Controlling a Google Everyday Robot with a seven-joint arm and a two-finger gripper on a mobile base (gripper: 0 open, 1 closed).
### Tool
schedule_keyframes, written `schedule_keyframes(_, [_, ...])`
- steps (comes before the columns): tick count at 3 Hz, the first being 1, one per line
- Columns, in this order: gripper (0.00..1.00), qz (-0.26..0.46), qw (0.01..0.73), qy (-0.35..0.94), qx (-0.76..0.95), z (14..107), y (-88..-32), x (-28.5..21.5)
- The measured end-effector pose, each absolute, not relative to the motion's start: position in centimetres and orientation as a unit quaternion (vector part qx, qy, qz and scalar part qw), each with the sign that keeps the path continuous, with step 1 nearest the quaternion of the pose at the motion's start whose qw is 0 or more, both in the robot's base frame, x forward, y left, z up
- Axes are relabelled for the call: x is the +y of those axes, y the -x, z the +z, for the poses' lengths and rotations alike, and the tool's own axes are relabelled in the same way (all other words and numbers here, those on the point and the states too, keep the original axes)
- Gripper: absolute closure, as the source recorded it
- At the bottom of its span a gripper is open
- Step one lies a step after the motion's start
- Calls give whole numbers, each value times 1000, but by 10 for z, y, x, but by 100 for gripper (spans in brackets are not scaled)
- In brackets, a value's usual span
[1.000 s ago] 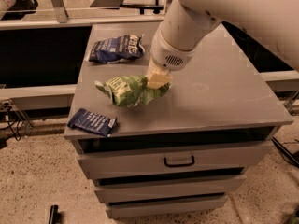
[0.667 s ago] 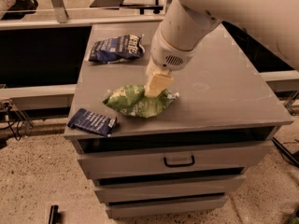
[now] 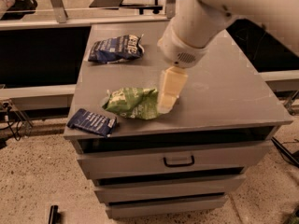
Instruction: Move green jalapeno chip bag near rxbar blueberry
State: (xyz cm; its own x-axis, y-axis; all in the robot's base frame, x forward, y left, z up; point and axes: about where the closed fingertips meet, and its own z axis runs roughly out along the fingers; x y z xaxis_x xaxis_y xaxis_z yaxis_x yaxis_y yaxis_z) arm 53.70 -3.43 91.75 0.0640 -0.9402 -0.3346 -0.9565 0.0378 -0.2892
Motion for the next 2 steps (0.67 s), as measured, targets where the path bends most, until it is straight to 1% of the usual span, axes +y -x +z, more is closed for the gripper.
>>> schedule_keyframes(1, [0,10,264,685,680,946,-530,-80])
schedule_keyframes(2, [0,8,269,687,675,949,-526,-91])
